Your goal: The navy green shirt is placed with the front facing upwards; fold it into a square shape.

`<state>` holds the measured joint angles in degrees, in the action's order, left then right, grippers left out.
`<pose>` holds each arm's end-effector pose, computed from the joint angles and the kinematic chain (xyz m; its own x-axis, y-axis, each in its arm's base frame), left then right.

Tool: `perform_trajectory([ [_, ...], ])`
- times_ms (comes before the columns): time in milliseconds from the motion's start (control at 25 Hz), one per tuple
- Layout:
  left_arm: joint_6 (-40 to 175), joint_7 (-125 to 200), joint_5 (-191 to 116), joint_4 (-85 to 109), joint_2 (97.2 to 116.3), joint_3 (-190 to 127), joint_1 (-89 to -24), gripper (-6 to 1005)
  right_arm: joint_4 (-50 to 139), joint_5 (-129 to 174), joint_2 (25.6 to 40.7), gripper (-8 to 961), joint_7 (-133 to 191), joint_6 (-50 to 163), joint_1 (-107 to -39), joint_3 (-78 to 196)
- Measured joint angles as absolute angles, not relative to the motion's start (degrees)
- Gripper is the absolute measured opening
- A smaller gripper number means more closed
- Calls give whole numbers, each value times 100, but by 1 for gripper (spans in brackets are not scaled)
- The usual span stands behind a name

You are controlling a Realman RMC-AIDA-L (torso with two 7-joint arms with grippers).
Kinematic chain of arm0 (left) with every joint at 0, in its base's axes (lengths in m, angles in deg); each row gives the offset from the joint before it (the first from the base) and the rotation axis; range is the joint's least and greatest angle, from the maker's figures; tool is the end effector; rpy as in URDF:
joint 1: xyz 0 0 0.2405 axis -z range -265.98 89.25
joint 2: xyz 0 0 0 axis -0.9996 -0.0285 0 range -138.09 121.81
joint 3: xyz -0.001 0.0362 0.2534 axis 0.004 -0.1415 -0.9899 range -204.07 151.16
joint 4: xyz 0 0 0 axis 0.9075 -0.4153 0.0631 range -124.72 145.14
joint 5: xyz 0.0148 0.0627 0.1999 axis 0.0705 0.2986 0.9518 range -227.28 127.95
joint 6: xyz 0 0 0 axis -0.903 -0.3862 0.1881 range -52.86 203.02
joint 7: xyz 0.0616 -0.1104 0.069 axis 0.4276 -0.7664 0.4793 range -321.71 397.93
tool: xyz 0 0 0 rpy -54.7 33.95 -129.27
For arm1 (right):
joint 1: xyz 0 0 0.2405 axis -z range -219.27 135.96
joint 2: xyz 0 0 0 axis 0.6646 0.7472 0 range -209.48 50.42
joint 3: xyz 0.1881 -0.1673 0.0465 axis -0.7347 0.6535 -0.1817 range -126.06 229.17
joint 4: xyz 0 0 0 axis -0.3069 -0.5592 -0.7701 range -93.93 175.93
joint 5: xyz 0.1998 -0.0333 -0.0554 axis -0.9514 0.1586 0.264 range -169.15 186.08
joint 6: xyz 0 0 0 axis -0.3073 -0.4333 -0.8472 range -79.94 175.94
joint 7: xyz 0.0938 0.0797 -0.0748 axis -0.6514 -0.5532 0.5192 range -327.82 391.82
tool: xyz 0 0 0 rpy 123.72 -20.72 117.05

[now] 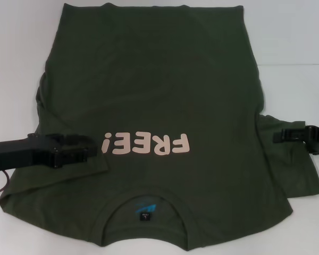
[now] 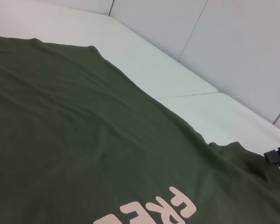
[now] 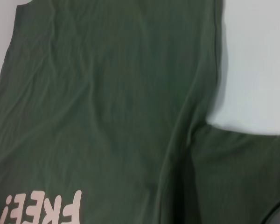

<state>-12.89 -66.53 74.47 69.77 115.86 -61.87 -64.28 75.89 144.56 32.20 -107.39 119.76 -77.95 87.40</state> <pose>-0.2800 0.3233 0.0379 0.6532 0.5835 0.4826 0.7341 -0.6443 -0.2146 0.3216 0.3790 0.0448 0.1196 -0.8887 -0.4426 -0.9883 -0.0643 -0.1380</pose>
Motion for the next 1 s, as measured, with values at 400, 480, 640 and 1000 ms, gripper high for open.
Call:
perform_trajectory([
  [400,-1281,-6642,7376,6962,11579,-6187,-6429,733,7551,14847,3210,909,-10958,11934,-7857,8788],
  [480,-1281,-6634,7347,6961,11579,-6187,-6429,733,7532,14847,3209,903,-10993,11897,-7857,8778],
  [640,-1281,-6637,7307,6961,11579,-6187,-6429,734,7560,14794,3221,854,-10946,11885,-7847,8747],
  [1000,-1281,-6643,7302,6962,11578,-6187,-6428,733,7569,14789,3217,515,-10941,11884,-7883,8776],
])
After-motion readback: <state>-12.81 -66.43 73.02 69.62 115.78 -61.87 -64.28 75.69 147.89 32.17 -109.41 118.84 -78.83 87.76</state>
